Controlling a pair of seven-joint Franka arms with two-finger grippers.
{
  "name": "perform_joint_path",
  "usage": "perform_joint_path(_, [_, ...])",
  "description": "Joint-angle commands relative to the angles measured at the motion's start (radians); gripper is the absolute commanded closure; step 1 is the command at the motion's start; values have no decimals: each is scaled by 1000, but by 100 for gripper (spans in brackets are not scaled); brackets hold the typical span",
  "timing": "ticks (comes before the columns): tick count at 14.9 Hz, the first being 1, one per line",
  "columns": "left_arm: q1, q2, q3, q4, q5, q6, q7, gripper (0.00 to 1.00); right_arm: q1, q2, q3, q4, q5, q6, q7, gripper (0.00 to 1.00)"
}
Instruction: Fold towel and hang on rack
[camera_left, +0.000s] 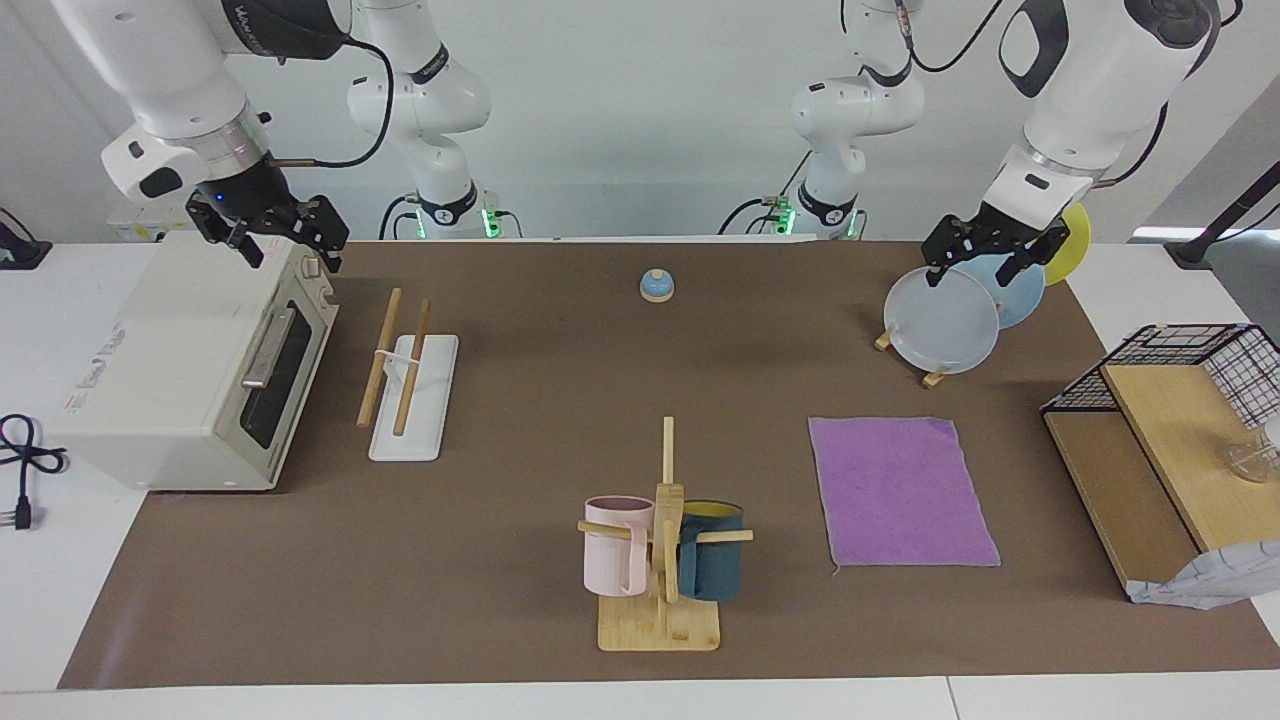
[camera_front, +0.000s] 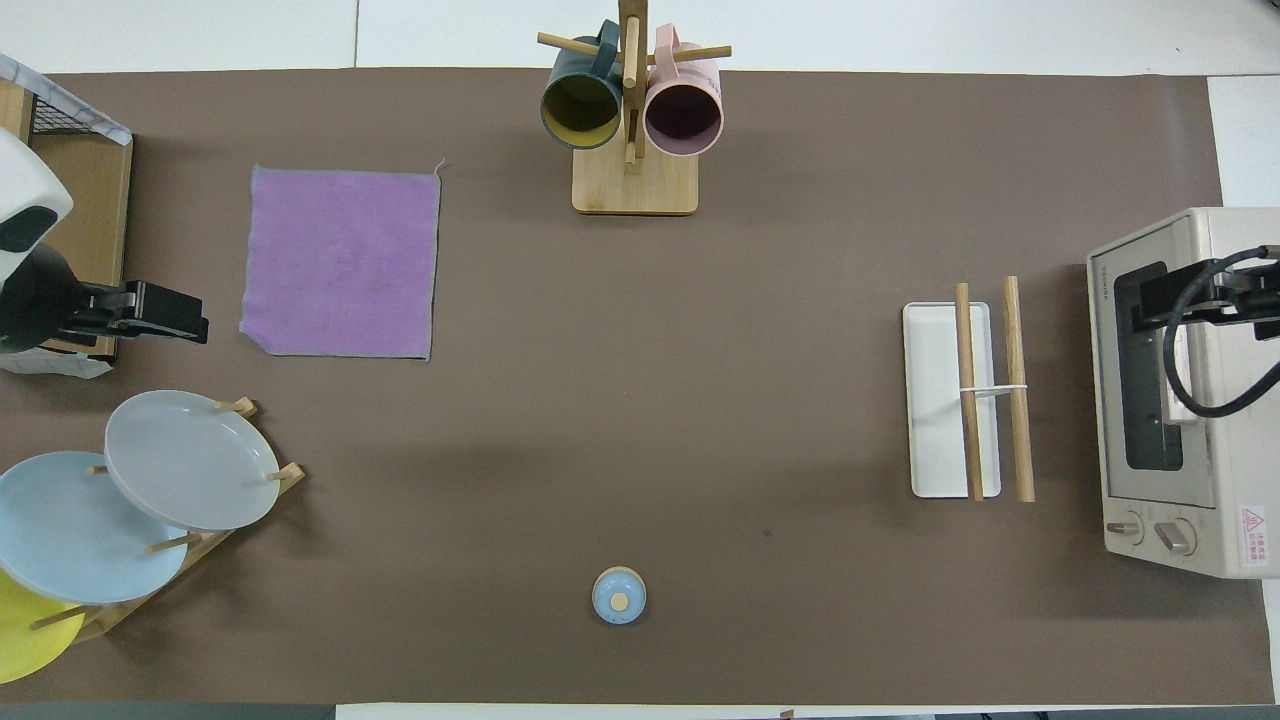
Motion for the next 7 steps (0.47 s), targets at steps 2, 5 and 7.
perform_joint_path(2, [5, 0, -2, 15, -5, -23, -5, 0, -7, -15, 3, -13, 22, 3, -14, 0])
perform_joint_path(5, [5, 0, -2, 15, -5, -16, -2, 0, -7, -15, 3, -13, 22, 3, -14, 0])
perform_joint_path(7, [5, 0, -2, 15, -5, -18, -2, 0, -7, -15, 3, -13, 22, 3, -14, 0])
